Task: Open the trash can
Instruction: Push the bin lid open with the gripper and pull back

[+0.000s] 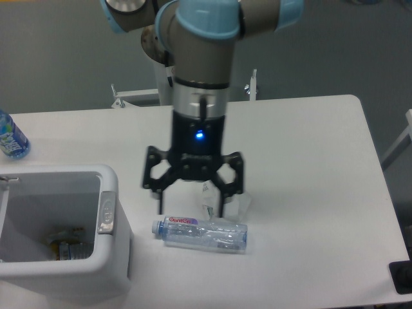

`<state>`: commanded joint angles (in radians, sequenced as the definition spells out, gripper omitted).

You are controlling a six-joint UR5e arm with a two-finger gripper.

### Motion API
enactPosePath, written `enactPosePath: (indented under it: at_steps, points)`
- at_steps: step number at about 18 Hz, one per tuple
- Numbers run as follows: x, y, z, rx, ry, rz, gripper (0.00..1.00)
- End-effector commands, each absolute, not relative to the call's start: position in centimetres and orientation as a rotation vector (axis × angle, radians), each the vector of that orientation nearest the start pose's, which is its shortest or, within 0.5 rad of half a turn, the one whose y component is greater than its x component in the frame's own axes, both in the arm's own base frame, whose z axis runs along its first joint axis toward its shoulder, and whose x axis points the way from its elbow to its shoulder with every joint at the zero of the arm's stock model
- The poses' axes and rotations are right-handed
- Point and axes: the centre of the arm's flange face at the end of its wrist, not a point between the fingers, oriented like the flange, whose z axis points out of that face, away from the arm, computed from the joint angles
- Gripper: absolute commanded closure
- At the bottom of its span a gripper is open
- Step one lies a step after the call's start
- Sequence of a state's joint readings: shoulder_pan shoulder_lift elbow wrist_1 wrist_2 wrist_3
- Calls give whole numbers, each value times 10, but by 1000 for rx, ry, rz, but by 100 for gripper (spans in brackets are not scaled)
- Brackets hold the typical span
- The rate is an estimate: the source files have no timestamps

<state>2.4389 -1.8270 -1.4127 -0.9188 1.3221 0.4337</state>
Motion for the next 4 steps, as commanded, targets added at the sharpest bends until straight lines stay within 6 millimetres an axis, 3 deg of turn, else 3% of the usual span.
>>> enactPosePath:
  at_steps: [4]
  points:
    - [-401, 502, 469, -2658, -353, 306, 0]
